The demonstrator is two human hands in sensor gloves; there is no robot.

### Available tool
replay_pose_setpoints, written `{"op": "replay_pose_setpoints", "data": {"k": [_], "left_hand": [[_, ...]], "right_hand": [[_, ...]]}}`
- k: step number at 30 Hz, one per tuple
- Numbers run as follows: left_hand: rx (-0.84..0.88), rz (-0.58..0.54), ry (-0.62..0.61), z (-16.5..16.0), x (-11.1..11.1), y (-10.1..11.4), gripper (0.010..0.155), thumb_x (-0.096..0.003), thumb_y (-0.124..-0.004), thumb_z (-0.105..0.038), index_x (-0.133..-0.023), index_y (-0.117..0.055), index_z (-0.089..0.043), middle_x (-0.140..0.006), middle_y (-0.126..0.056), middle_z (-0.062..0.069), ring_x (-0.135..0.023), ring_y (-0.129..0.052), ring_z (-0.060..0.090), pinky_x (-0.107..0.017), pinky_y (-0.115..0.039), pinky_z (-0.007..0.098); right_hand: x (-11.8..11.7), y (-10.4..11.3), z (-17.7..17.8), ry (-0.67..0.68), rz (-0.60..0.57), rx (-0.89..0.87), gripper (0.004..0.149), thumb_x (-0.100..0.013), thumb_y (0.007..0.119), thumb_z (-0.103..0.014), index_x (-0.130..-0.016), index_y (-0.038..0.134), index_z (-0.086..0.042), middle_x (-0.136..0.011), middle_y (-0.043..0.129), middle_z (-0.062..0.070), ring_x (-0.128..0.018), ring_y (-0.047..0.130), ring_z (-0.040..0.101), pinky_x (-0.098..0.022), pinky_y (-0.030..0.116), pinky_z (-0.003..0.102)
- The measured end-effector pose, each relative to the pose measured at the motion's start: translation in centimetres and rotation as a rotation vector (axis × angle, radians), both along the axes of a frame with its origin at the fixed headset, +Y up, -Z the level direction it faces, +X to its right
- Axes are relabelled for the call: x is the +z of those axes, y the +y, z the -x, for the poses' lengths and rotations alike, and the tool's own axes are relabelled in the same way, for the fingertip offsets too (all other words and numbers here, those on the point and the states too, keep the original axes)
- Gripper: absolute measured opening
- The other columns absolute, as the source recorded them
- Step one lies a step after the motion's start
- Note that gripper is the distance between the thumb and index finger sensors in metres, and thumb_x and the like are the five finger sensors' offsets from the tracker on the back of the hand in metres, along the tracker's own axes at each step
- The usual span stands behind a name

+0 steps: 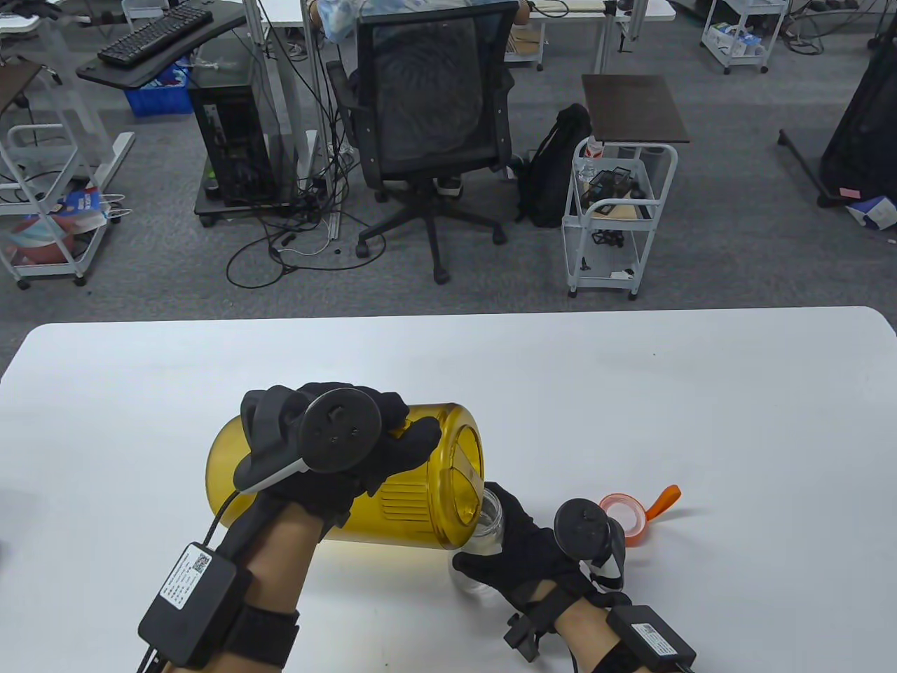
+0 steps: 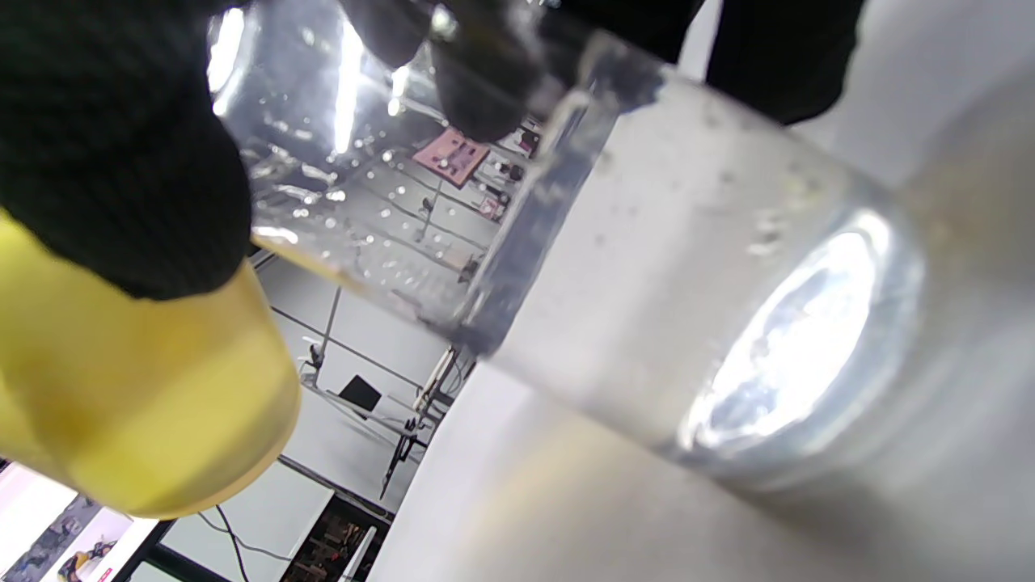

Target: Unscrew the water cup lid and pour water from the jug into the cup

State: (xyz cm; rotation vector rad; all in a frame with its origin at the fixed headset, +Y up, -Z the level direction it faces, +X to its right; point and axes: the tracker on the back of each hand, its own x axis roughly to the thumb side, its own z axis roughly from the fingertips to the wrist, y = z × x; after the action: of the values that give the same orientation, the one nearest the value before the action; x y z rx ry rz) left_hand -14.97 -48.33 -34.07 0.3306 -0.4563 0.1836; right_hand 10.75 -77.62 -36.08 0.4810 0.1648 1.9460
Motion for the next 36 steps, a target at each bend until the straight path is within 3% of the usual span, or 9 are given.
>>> {"op": "replay_pose_setpoints", "data": {"k": [36], "left_hand": [[0.002,-0.001,0.003,-0.13,0.17,0.03,0.069,-0.0370,-0.068,-0.086,-0.044,-0.102,-0.027,-0.026,-0.104,-0.004,-0.019,-0.104,0.022,-0.040,-0.090,0.048]], "right_hand": [[0.00,0.02,-0.07,-0.005,-0.001,0.003,0.105,-0.033,0.102,-0.062,-0.108,0.037,-0.028,-0.111,0.053,0.007,-0.097,0.070,0.048,-0.066,0.065,0.073]]}}
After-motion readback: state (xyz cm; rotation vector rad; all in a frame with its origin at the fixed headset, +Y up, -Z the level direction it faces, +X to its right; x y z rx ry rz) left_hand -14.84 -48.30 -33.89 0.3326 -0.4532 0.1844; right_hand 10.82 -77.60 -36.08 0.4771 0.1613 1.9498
